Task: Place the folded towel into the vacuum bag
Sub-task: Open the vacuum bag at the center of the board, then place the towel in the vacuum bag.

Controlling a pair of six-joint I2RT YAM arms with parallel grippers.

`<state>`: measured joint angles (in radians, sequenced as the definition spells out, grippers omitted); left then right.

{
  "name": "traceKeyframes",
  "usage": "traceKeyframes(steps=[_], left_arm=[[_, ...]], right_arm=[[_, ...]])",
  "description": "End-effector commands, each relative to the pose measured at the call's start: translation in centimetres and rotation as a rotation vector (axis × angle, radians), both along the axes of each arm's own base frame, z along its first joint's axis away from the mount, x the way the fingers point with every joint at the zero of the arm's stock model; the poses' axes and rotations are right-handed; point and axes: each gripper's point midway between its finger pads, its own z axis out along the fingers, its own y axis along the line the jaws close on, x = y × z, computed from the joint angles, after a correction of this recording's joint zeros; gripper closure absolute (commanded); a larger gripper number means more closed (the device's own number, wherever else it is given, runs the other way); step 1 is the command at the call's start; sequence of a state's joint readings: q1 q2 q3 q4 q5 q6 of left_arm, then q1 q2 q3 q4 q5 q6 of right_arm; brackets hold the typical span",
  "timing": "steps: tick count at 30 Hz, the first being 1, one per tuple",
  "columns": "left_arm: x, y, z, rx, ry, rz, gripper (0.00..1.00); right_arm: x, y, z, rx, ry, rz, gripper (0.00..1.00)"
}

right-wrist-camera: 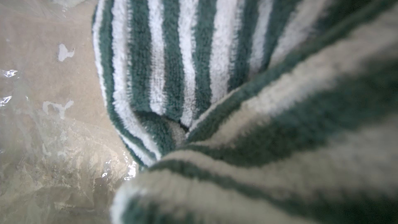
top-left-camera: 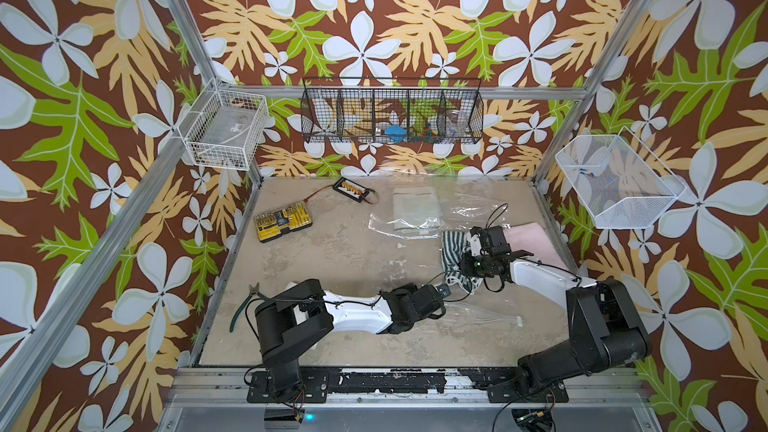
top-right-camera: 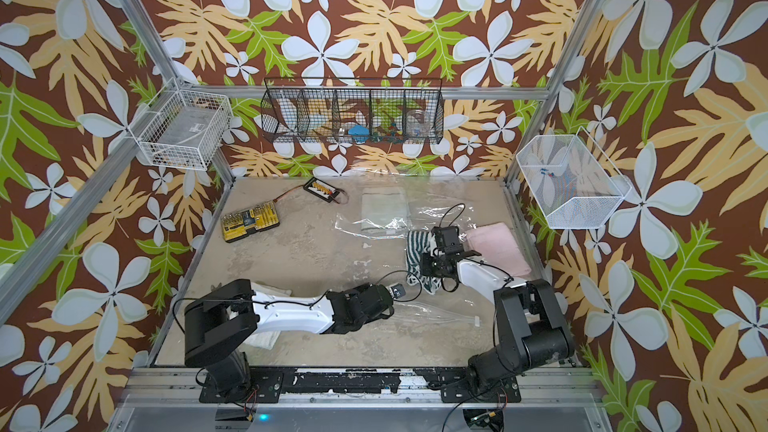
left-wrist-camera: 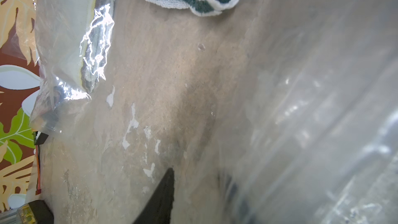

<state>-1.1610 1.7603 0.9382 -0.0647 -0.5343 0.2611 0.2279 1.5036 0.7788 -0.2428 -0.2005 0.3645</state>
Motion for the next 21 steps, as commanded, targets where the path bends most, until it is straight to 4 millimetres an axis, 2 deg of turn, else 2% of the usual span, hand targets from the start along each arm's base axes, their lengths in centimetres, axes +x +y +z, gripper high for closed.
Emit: traceKeyframes(steps=[1, 5, 9, 11, 14, 16, 18, 21], left_arm=[[-0.2, -1.2, 1.1, -0.065, 0.031, -0.013, 0.81], [-0.6, -2.1, 2.6, -0.128, 0.056, -0.029, 1.0], [-0.7, -2.7, 3.6, -0.18, 0.083, -0.021, 1.0], [-0.3, -3.1, 4.1, -0.215, 0.111, 0.002, 1.0], [1.1, -3.4, 5.3, -0.295, 0.173, 0.064, 1.0], [2.3, -3.6, 6.6, -0.367, 0.217, 0.105, 1.0], [3.5, -4.1, 8.0, -0.435, 0.25, 0.128, 1.0], [4.6, -4.9, 9.2, -0.479, 0.278, 0.139, 1.0]], right_arm=[[-1.8, -0.9, 1.0, -0.037, 0.069, -0.014, 0.95], [-1.0, -1.0, 6.7, -0.038, -0.035, -0.011, 0.95], [-1.2, -1.2, 12.3, -0.024, -0.133, -0.015, 0.96], [-1.8, -1.0, 14.4, -0.009, -0.158, -0.002, 0.96], [-3.7, -0.3, 16.4, 0.03, -0.178, 0.049, 0.97], [-5.3, 0.8, 17.0, 0.075, -0.18, 0.1, 0.98], [-7.2, 2.4, 17.5, 0.109, -0.182, 0.168, 0.98], [-9.8, 4.8, 18.4, 0.178, -0.187, 0.266, 0.99]])
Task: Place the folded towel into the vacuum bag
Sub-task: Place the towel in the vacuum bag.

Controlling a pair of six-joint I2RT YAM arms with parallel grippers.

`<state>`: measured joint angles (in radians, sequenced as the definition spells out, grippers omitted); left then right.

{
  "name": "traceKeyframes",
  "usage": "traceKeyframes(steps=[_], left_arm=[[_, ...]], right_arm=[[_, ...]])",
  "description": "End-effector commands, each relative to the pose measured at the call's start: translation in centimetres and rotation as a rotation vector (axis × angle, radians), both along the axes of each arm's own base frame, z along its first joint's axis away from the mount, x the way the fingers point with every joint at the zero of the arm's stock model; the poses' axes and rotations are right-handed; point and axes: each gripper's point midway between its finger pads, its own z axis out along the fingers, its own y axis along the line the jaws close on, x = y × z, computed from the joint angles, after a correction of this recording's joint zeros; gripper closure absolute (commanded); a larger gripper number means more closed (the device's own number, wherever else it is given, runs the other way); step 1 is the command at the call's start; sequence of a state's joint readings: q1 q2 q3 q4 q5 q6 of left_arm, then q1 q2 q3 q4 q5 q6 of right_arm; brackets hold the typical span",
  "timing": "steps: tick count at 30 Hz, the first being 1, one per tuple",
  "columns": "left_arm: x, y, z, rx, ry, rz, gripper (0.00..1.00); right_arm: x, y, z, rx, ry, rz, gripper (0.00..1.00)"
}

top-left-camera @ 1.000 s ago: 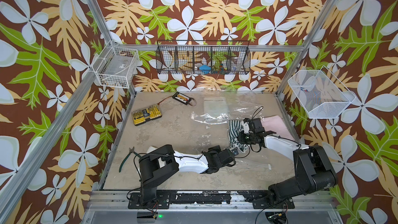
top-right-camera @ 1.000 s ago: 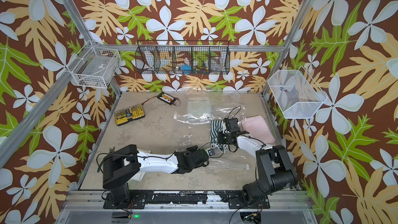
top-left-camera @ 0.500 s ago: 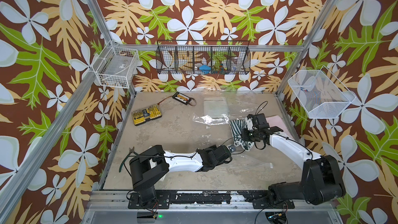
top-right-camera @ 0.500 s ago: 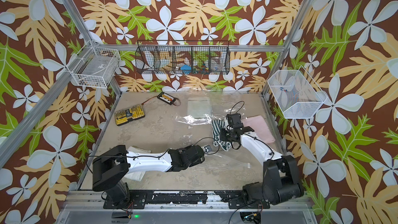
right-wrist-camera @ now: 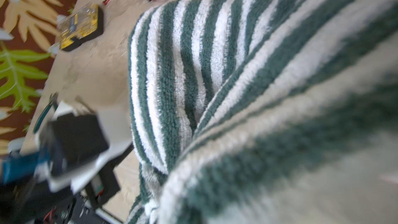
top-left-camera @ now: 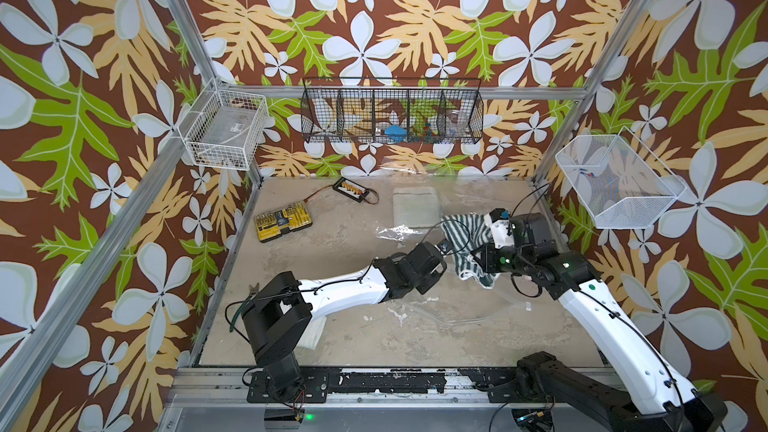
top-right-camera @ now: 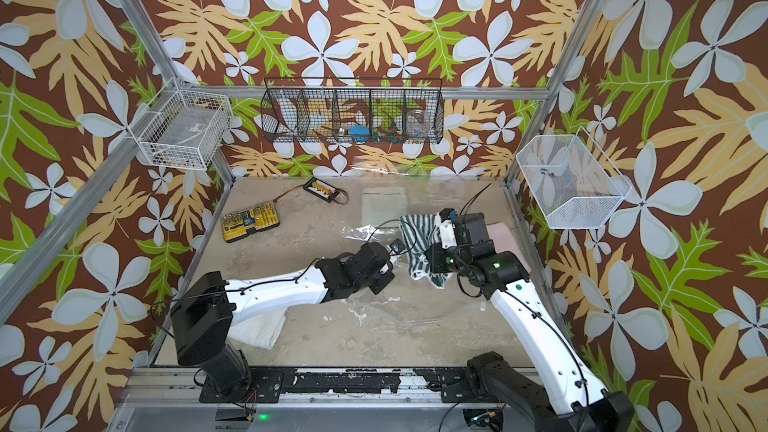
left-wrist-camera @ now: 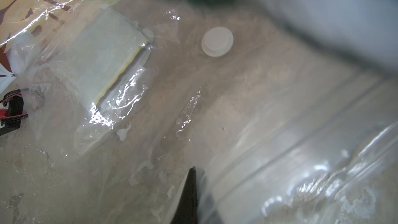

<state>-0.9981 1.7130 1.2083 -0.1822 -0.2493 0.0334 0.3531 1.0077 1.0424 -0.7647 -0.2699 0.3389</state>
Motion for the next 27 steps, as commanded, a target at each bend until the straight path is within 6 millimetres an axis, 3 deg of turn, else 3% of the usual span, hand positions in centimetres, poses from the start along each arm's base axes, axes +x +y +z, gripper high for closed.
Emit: traceKeyframes(steps=[1, 4, 7, 11, 15, 19, 22, 27], left_arm=[[-0.1, -1.2, 0.3, -0.076, 0.103, -0.01, 1.0], [0.7, -1.7, 0.7, -0.104, 0.126, 0.003, 1.0], [1.3, -2.2, 1.7, -0.144, 0.139, 0.003, 1.0], [2.0, -2.7, 3.8, -0.182, 0.121, 0.01, 1.0], [2.1, -2.7, 6.0, -0.217, 0.098, 0.008, 1.0], [1.8, -2.4, 7.7, -0.233, 0.073, -0.004, 1.0], [0.6, -2.2, 8.4, -0.256, 0.084, -0.05, 1.0], [-3.2, -2.3, 7.9, -0.29, 0.123, -0.153, 1.0]], right_arm=[[-3.0, 2.2, 0.5, 0.081, 0.033, 0.11, 0.99], [-5.2, 3.7, 1.5, 0.184, 0.022, 0.176, 1.0], [-7.0, 5.5, 0.0, 0.269, 0.059, 0.219, 1.0], [-7.9, 6.4, -5.4, 0.234, 0.137, 0.202, 1.0], [-7.8, 5.1, -11.3, 0.125, 0.233, 0.127, 1.0], [-8.0, 3.8, -14.8, 0.024, 0.317, 0.082, 1.0], [-7.5, 2.9, -15.7, -0.039, 0.34, 0.027, 1.0], [-5.1, 3.2, -12.7, -0.025, 0.247, -0.018, 1.0]])
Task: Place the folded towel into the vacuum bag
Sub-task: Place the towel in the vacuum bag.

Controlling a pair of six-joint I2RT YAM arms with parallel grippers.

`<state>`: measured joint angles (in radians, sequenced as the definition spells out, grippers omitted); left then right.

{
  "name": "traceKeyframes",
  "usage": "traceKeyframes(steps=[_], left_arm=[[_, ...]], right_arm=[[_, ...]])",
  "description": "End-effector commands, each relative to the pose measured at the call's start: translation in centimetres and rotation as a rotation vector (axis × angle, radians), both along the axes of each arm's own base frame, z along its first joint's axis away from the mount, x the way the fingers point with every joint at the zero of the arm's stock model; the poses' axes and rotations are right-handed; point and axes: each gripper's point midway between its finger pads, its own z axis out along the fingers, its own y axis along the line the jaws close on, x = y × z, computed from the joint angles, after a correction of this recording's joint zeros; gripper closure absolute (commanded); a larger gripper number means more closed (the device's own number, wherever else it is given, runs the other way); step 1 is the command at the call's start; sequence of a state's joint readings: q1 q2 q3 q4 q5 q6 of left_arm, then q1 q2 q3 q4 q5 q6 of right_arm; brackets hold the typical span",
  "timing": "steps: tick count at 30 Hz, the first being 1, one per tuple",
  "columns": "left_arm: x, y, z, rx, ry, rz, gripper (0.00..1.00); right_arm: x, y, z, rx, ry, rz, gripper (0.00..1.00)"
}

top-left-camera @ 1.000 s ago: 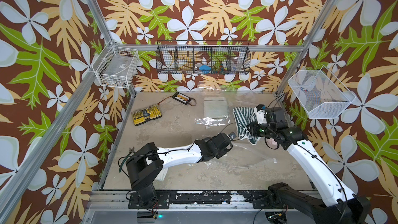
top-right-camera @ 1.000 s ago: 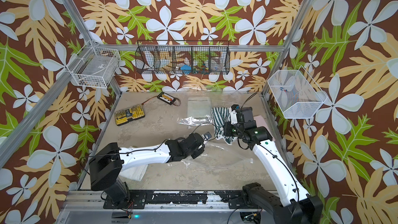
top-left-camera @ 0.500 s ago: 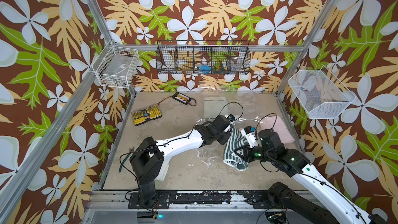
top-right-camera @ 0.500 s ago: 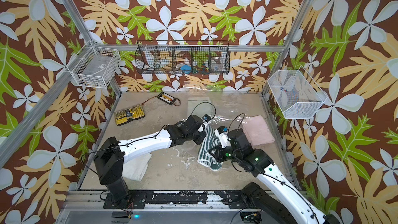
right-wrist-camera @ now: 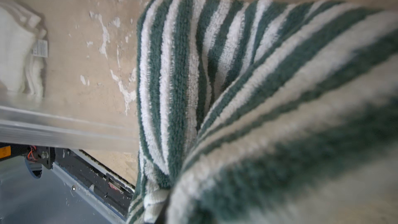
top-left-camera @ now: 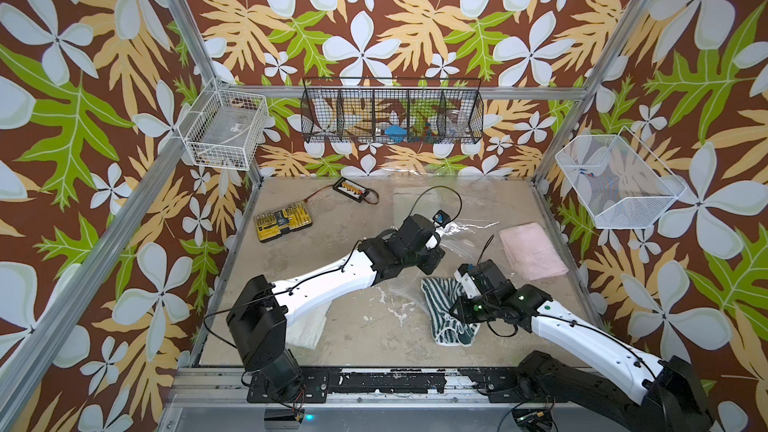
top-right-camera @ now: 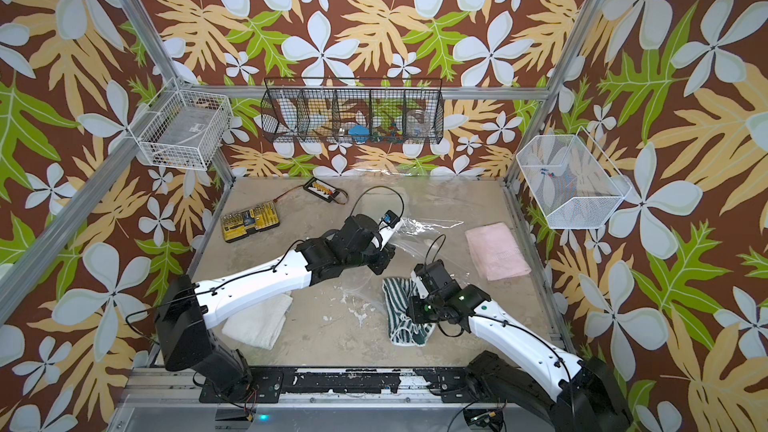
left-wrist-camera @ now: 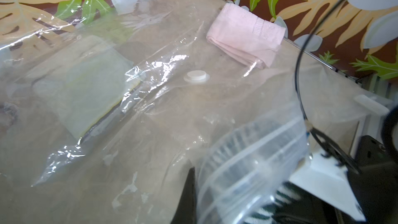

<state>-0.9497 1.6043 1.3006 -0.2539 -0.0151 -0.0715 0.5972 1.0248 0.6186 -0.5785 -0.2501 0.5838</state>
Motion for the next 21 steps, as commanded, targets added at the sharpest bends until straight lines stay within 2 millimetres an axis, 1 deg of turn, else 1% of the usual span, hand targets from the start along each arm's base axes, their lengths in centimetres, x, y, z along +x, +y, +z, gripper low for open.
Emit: traceKeyframes(steps=[1, 2, 4, 6, 9, 11, 14, 16, 18, 19, 21], left_arm=[[-2.9, -1.2, 0.3, -0.043, 0.001, -0.107, 1.0], [-3.5, -1.4, 0.1, -0.042, 0.001, -0.116, 1.0], [-4.1, -1.5, 0.1, -0.064, 0.013, -0.113, 1.0], [-4.2, -1.6, 0.6, -0.104, 0.021, -0.104, 1.0], [-4.2, -1.5, 0.9, -0.135, 0.021, -0.089, 1.0], [-4.1, -1.4, 0.2, -0.122, 0.026, -0.083, 1.0], [-4.0, -1.4, -1.0, -0.096, 0.038, -0.075, 1.0], [-3.8, -1.1, -1.7, -0.08, 0.04, -0.061, 1.0], [-3.7, -0.9, -2.0, -0.074, 0.039, -0.047, 1.0], [-3.6, -0.8, -2.1, -0.072, 0.034, -0.037, 1.0], [-3.3, -0.6, -2.3, -0.069, 0.03, -0.021, 1.0]], right_arm=[[2.5, 0.7, 2.8, 0.035, -0.105, -0.045, 1.0], [3.0, 1.5, 3.7, 0.072, -0.126, -0.035, 1.0], [3.8, 2.7, 4.6, 0.113, -0.162, -0.016, 1.0], [4.7, 3.4, 4.6, 0.106, -0.174, -0.003, 1.0], [6.3, 3.6, 3.6, 0.072, -0.218, -0.002, 0.99], [7.3, 3.1, 2.4, 0.016, -0.242, -0.016, 0.97], [7.7, 3.2, 0.5, -0.022, -0.233, 0.011, 0.95], [7.8, 3.5, -0.2, -0.019, -0.234, 0.023, 0.93], [8.2, 3.5, -0.4, -0.017, -0.254, 0.023, 0.9], [8.5, 3.5, -0.4, -0.019, -0.27, 0.017, 0.89], [9.0, 3.5, -0.9, -0.037, -0.284, 0.017, 0.8]])
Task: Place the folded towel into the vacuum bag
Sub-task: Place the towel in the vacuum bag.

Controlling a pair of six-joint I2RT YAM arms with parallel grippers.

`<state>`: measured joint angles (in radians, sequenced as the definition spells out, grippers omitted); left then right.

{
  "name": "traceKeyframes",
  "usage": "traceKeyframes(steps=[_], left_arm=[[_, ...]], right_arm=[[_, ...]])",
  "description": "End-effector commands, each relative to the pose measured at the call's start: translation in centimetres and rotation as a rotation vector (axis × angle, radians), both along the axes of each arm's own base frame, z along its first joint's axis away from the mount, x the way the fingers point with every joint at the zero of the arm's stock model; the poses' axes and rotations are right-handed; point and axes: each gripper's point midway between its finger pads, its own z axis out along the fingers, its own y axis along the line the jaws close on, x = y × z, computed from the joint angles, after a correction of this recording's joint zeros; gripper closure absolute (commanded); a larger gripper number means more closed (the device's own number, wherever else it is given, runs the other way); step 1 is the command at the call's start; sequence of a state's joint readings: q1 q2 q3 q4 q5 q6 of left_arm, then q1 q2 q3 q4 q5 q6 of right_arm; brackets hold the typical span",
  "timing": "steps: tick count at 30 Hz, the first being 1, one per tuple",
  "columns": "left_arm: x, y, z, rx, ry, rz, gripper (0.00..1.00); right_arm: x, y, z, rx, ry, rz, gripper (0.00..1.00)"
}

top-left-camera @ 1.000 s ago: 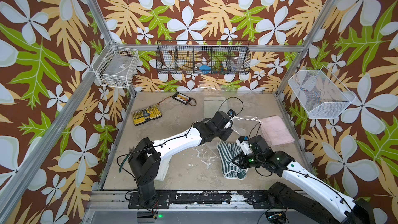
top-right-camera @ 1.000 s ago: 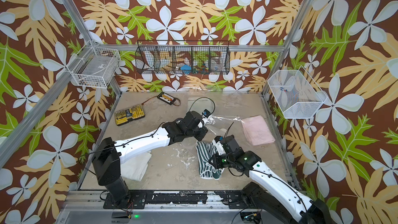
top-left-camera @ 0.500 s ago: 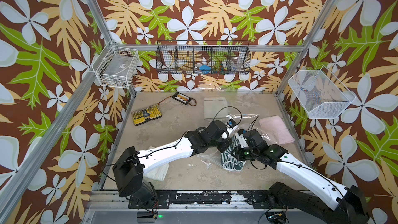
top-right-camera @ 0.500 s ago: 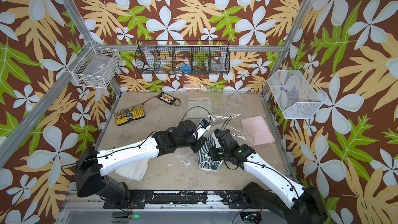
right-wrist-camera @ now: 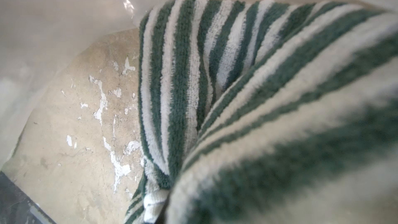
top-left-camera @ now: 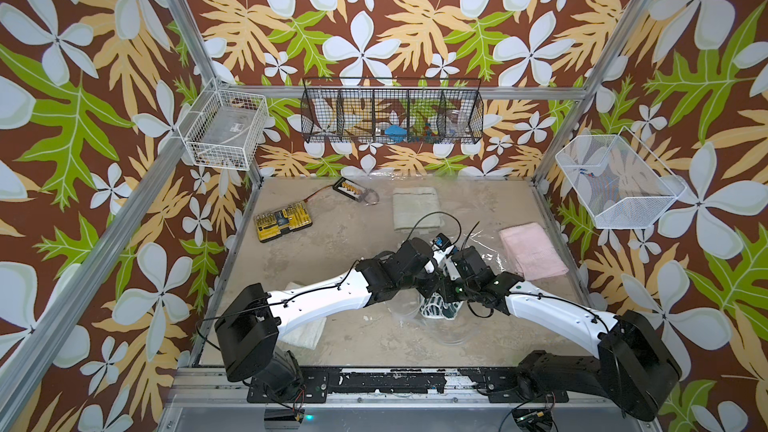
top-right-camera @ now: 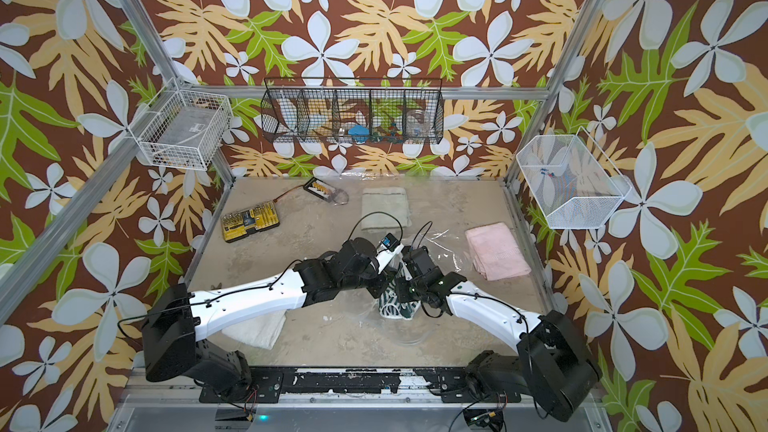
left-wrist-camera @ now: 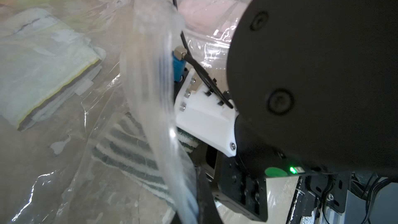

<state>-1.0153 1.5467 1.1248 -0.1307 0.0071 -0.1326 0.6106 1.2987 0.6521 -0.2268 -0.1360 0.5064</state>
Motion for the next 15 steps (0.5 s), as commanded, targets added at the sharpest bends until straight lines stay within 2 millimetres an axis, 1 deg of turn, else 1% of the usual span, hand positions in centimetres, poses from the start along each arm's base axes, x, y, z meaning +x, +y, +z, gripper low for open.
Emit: traceKeyframes(steps=[1, 2, 4, 7, 10, 12, 14, 15], left_arm=[[0.6, -0.3, 0.5, -0.031, -0.015, 0.033, 1.0], [0.8, -0.4, 0.4, -0.033, -0.013, 0.043, 1.0], [0.9, -0.5, 0.0, -0.032, 0.004, 0.056, 1.0], [1.0, -0.5, -0.4, -0.036, 0.021, 0.071, 1.0], [1.1, -0.1, -0.4, -0.042, 0.016, 0.093, 1.0], [1.1, 0.0, -0.4, -0.046, 0.02, 0.1, 1.0], [1.1, 0.0, -0.7, -0.05, 0.031, 0.107, 1.0], [1.0, 0.1, -0.7, -0.055, 0.034, 0.11, 1.0]], right_arm=[[2.3, 0.3, 0.3, -0.026, -0.09, -0.002, 0.72], [2.4, 0.0, -0.4, -0.063, -0.064, -0.002, 0.63], [2.2, -0.7, -1.3, -0.12, -0.021, -0.003, 0.52], [1.0, -1.4, -1.0, -0.125, -0.001, -0.01, 0.38], [-0.8, -3.2, -1.4, -0.178, 0.066, -0.049, 0.31], [-1.9, -4.5, -1.6, -0.203, 0.105, -0.095, 0.29], [-3.0, -5.2, -1.2, -0.185, 0.124, -0.134, 0.26], [-3.4, -5.2, -0.9, -0.163, 0.125, -0.146, 0.25]])
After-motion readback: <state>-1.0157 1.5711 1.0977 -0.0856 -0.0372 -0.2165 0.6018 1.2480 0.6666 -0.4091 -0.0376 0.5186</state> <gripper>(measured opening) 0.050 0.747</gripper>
